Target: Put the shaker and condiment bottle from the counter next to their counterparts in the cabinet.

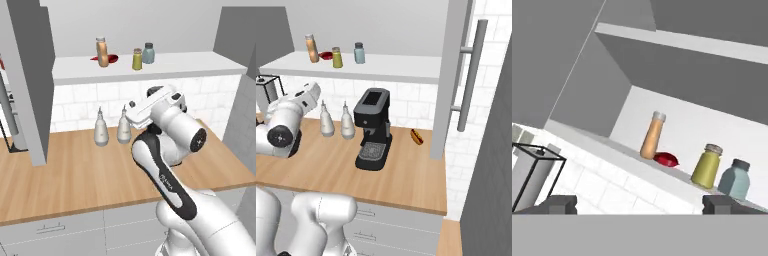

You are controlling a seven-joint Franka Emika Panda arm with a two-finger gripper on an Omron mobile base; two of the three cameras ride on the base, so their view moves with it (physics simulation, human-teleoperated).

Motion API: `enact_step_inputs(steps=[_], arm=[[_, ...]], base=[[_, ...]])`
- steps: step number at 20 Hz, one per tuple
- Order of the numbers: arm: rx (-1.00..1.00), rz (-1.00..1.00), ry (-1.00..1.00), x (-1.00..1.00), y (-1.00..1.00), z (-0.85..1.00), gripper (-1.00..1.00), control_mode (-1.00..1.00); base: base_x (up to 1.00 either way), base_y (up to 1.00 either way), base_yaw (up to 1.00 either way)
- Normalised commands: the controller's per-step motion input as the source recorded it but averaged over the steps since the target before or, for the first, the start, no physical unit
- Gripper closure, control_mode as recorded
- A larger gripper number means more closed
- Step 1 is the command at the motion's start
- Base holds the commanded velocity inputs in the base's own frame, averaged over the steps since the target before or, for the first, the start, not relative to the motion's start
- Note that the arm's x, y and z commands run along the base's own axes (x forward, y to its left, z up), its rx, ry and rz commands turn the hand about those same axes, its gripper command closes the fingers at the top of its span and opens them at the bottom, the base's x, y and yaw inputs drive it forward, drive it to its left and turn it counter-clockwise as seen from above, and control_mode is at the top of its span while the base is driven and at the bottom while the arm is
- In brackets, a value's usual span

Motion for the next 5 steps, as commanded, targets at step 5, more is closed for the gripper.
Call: enact_step_inputs(steps=[5], arm=[[0.00, -0.13, 0.00, -0.99, 0.10, -0.68, -1.00, -1.00]], base=[[0.00, 0.00, 0.00]])
